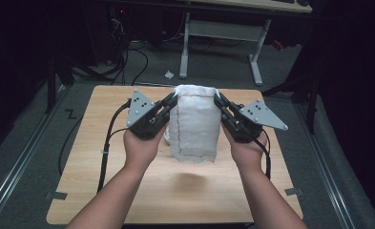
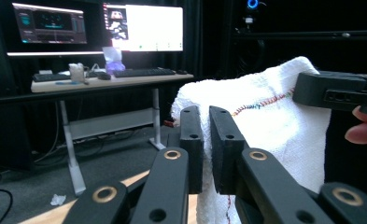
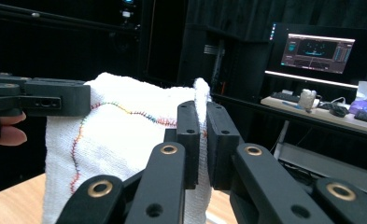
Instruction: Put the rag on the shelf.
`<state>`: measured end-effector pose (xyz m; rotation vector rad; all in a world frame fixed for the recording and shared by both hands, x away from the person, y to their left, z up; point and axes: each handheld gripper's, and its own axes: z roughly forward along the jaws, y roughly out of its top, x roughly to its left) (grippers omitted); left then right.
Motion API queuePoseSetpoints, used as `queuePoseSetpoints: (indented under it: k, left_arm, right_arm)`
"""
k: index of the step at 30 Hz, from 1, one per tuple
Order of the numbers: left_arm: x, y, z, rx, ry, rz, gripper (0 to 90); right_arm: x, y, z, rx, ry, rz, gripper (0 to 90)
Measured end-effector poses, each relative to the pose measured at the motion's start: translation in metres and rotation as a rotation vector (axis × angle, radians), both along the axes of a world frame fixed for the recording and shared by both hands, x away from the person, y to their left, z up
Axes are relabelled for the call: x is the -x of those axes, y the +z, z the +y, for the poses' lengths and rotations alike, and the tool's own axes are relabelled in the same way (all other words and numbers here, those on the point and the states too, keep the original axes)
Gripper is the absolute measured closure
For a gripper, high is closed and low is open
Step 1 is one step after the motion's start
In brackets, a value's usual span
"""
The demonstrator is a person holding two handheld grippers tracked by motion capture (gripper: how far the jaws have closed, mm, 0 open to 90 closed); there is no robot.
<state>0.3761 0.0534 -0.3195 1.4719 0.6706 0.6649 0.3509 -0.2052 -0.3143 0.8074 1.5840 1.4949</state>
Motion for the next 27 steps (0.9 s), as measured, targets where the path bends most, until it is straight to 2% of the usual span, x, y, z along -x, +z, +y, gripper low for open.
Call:
queuePoseSetpoints:
  k: [3,4,6,8,13,14,15,18,20,22,23,26,27]
  left_arm:
    - [-0.012,-0.001,-0.002,0.007,0.018,0.004,84.8]
    - [-0.016,-0.001,-0.002,0.005,0.02,0.001,84.8]
    - [-0.025,-0.001,-0.002,0.012,-0.003,0.0,85.0]
    - [-0.033,0.0,0.0,0.001,-0.002,0.01,85.1]
    - [-0.05,0.006,-0.001,-0.033,0.014,0.006,85.1]
    - [-0.053,0.008,0.0,-0.036,0.011,0.012,85.1]
    - [-0.063,0.011,0.002,-0.021,-0.015,0.045,85.0]
    - [-0.07,0.012,0.003,-0.024,-0.016,0.049,85.1]
    - [-0.075,0.013,0.002,-0.05,-0.003,0.047,85.1]
    - [-0.082,0.013,0.0,-0.056,0.006,0.058,85.1]
    - [-0.085,0.012,0.0,-0.051,0.01,0.067,85.1]
    - [-0.099,0.01,-0.001,-0.037,0.034,0.114,85.1]
    - [-0.104,0.009,-0.002,-0.039,0.044,0.123,85.1]
  right_arm:
    - [-0.014,-0.001,0.001,0.0,-0.013,0.017,85.6]
    - [-0.014,-0.001,0.001,0.0,-0.013,0.017,85.6]
    - [-0.026,-0.001,0.003,0.006,-0.03,0.028,85.6]
    - [-0.031,0.0,0.002,0.006,-0.031,0.031,85.6]
    - [-0.054,0.005,0.005,0.012,-0.037,0.057,85.5]
    - [-0.054,0.005,0.005,0.012,-0.037,0.057,85.5]
    - [-0.061,0.006,0.006,0.004,-0.041,0.067,85.6]
    - [-0.069,0.006,0.005,-0.006,-0.044,0.075,85.6]
    - [-0.076,0.006,0.005,-0.008,-0.044,0.086,85.6]
    - [-0.088,0.005,0.006,-0.017,-0.054,0.106,85.6]
    - [-0.088,0.005,0.006,-0.017,-0.054,0.106,85.6]
    - [-0.105,0.002,0.007,-0.02,-0.054,0.141,85.6]
    - [-0.105,0.002,0.007,-0.02,-0.054,0.141,85.6]
